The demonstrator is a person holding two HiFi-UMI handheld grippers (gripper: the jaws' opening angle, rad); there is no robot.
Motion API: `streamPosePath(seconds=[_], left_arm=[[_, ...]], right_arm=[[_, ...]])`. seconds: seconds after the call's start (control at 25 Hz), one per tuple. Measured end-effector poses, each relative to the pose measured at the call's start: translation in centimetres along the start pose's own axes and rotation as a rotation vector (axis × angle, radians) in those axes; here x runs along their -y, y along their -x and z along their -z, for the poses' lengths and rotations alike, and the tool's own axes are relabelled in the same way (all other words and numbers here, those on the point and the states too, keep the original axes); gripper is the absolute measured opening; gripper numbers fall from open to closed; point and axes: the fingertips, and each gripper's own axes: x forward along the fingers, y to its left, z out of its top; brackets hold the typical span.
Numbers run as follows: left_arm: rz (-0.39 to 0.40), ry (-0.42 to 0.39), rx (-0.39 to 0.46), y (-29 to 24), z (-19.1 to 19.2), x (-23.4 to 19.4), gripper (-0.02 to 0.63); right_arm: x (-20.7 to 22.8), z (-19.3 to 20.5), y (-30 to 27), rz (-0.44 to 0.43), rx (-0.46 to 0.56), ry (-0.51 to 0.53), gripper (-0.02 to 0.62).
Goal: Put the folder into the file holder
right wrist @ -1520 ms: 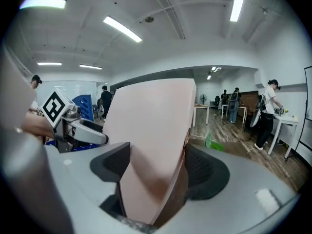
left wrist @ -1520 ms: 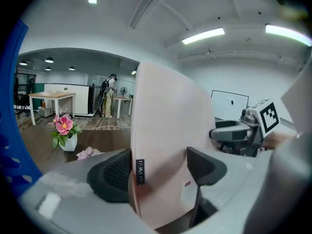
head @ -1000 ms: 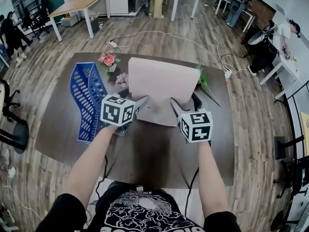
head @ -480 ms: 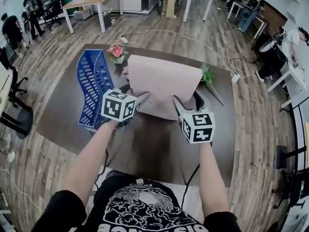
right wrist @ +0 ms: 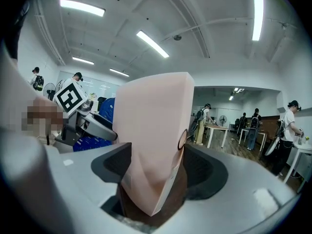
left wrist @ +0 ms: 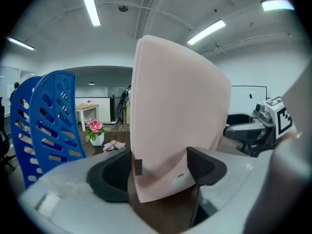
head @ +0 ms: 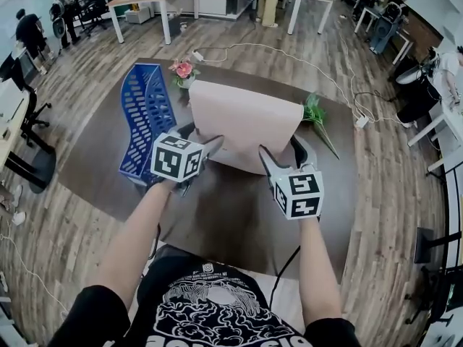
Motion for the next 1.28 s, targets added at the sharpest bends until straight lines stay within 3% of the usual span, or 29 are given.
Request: streamPosePath(seconds=[0.6,1.08,1.28], left_arm=[[-0.049,0.034,-0.008,0.4,0.3,0.0,0.368],[-0.101,0.104,0.022,0.4,0.9,-0.1,0.368],[-0.142,0.136,0.043,0.4,1.1,-0.3,0.368]], right_arm=[[-0.2,0.2,0.1,-0.099,0.005,-0.038,0.334],[1.0,0.6,0.0,-0.243,0.008,-0.054,0.359],[0.9,1.4,-1.2,-0.341,-0.019,-0.048,0.368]])
